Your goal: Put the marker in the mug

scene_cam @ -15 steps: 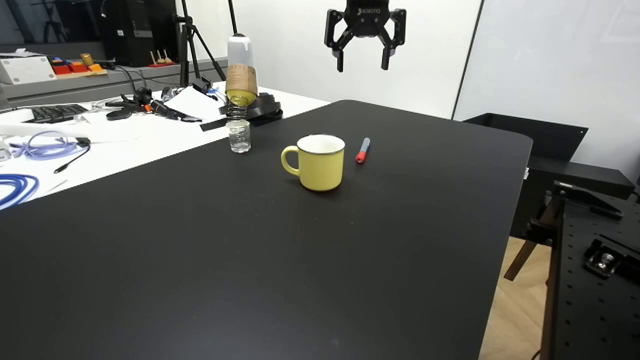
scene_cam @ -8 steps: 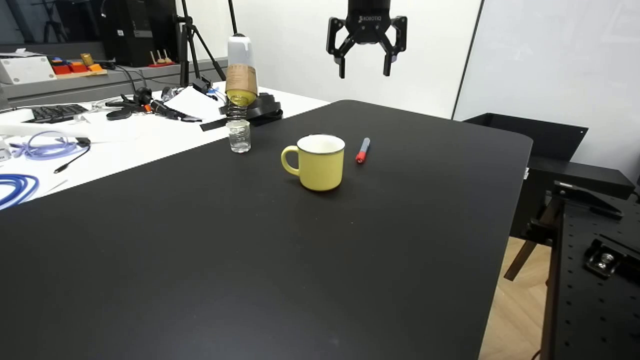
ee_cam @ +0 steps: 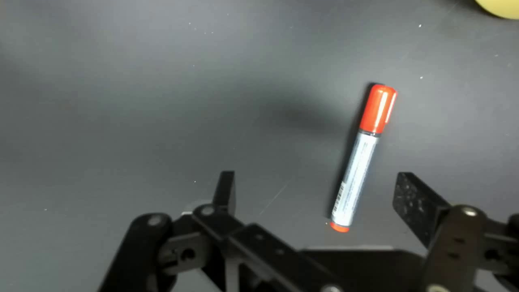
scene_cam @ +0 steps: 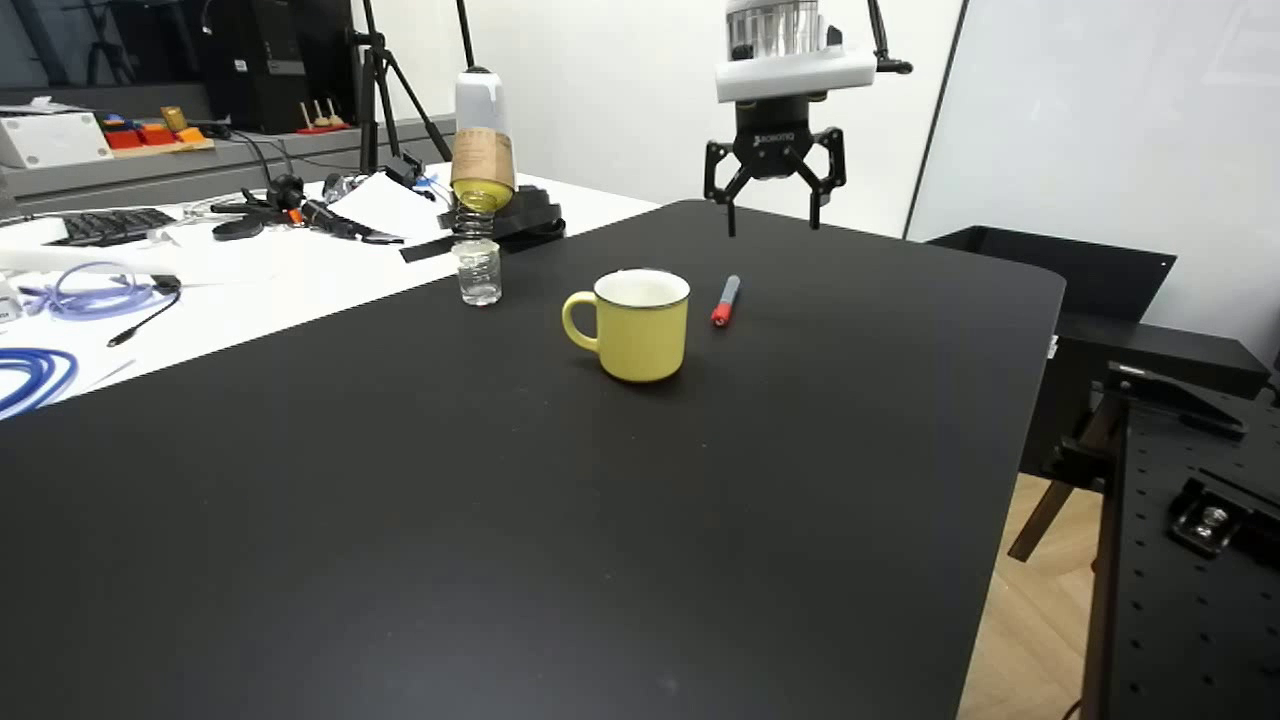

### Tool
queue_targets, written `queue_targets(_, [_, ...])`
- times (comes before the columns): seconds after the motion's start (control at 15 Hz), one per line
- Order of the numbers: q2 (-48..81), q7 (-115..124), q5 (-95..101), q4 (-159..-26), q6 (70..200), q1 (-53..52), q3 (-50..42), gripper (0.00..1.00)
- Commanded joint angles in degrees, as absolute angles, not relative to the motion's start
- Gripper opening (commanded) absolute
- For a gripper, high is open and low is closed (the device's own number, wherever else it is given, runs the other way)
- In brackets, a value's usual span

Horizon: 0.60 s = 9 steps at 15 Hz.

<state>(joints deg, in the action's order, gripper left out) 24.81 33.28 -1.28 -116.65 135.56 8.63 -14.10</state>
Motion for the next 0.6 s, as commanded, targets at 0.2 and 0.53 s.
queue_targets(0.2, [32.77, 37.51, -6.82, -108.21, 136.1, 8.05, -13.84, 1.0])
queue_targets(0.53, [35.36, 36.22, -10.65, -106.06, 137.74, 8.3, -12.69, 1.0])
